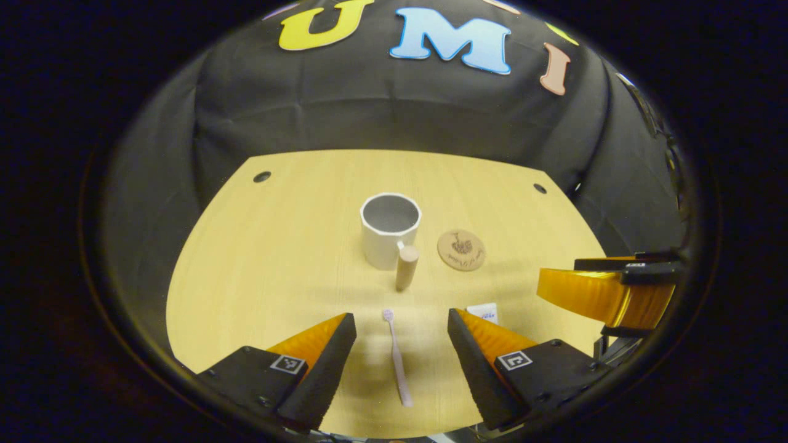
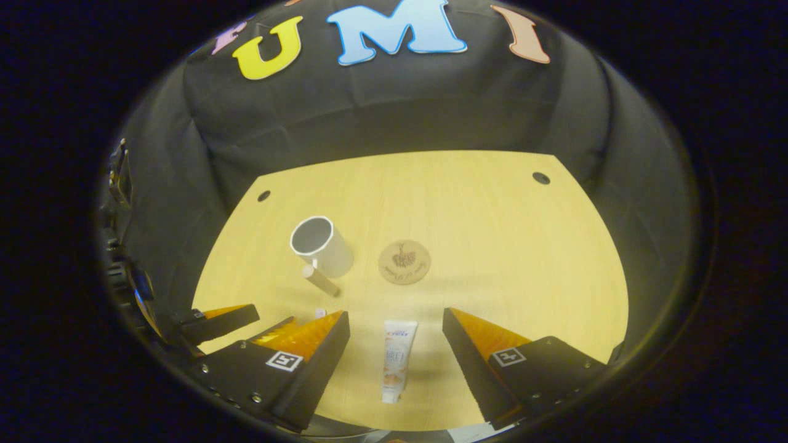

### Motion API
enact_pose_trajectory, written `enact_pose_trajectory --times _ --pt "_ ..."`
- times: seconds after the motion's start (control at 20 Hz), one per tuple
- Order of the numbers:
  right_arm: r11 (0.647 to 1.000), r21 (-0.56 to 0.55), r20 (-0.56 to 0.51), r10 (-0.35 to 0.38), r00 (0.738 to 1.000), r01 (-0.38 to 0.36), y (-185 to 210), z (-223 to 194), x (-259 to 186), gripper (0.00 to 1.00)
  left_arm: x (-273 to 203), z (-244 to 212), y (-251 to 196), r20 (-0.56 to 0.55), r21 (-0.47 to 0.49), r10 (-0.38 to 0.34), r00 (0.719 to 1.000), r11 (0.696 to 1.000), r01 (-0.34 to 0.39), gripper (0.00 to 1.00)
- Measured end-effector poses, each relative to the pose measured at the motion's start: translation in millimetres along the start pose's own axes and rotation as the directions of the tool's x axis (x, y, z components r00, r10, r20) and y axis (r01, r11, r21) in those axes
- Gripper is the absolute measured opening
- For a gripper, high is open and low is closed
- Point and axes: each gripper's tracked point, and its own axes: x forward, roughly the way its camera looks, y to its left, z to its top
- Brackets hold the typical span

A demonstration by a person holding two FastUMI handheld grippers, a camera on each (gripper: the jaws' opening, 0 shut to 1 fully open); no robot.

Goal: Put the toothbrush and toothpaste on the desktop into the cup, then pick up the cup and place it on the coaster on the desktop.

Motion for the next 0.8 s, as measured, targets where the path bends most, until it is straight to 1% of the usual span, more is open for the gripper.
enact_pose_trajectory --times 0.2,0.35,0.55,0.8 --pt "1.000 0.021 -0.121 0.002 0.993 0.000 0 -33 21 0.95 23 -38 5 -0.120 -0.014 -0.002 0.993 1.000 0.000 0.97" --pt "1.000 0.020 -0.202 -0.009 0.979 0.013 -1 -59 41 0.96 39 -65 12 -0.216 -0.003 0.015 0.976 1.000 -0.016 0.98" --pt "0.999 -0.009 -0.278 -0.042 0.960 0.041 -5 -82 57 0.96 56 -83 20 -0.279 -0.019 0.045 0.959 0.998 -0.052 0.98" --pt "0.997 -0.046 -0.340 -0.078 0.937 0.066 -7 -98 74 0.96 68 -103 29 -0.343 0.001 0.084 0.936 0.996 -0.089 0.99"
